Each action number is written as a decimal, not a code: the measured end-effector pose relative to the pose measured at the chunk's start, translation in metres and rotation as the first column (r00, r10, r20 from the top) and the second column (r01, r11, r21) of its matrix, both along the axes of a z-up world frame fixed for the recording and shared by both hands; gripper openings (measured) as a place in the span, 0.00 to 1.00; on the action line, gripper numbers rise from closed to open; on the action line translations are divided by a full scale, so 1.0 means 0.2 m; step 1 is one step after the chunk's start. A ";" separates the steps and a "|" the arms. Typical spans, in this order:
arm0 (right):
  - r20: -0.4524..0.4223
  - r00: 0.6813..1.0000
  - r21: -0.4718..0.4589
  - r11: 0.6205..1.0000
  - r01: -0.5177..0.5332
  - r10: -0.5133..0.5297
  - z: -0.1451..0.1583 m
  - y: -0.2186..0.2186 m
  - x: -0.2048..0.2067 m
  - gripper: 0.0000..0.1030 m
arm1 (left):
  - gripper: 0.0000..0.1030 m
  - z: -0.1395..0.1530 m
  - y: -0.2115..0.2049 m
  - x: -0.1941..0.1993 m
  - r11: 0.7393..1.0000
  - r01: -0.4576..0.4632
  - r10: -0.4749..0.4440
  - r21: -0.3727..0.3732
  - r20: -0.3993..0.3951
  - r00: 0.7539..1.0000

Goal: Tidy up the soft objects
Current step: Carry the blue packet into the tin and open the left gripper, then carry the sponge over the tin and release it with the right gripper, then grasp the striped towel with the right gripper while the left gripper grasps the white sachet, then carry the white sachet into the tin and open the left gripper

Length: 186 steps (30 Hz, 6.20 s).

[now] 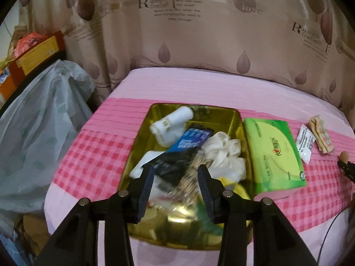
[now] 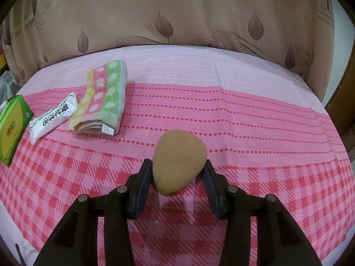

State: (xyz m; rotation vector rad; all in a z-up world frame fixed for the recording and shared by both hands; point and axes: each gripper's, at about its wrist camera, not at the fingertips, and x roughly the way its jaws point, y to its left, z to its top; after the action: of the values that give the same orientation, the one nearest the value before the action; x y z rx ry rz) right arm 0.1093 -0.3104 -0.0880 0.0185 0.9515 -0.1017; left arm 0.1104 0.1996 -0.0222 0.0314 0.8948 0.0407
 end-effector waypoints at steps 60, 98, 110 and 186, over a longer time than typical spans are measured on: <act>0.076 0.773 0.086 0.768 -0.635 0.630 0.32 1.93 0.32 0.36 | 0.45 -0.01 0.64 -0.24 0.843 -0.518 0.522 -0.143 -0.011 0.853; 0.111 0.973 0.011 0.979 -0.203 0.201 0.33 0.63 0.30 0.68 | 0.45 0.05 0.31 -0.17 0.966 -0.258 0.260 -0.032 0.069 0.963; 0.022 0.994 0.038 0.993 -0.111 0.111 0.05 0.42 0.56 0.69 | 0.51 0.13 -0.21 -0.12 0.998 0.061 -0.064 0.029 0.103 0.993; 0.001 0.998 0.007 0.998 -0.067 0.067 -0.01 0.20 0.20 0.50 | 0.52 -0.05 -1.25 0.13 0.907 0.417 -0.415 0.055 -0.050 0.909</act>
State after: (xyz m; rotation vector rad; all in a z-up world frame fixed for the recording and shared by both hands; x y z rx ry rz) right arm 0.1494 -0.2709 -0.0899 -0.0074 0.9504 -0.0366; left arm 0.1361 -0.0499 -0.0330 0.2843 0.9085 -0.3324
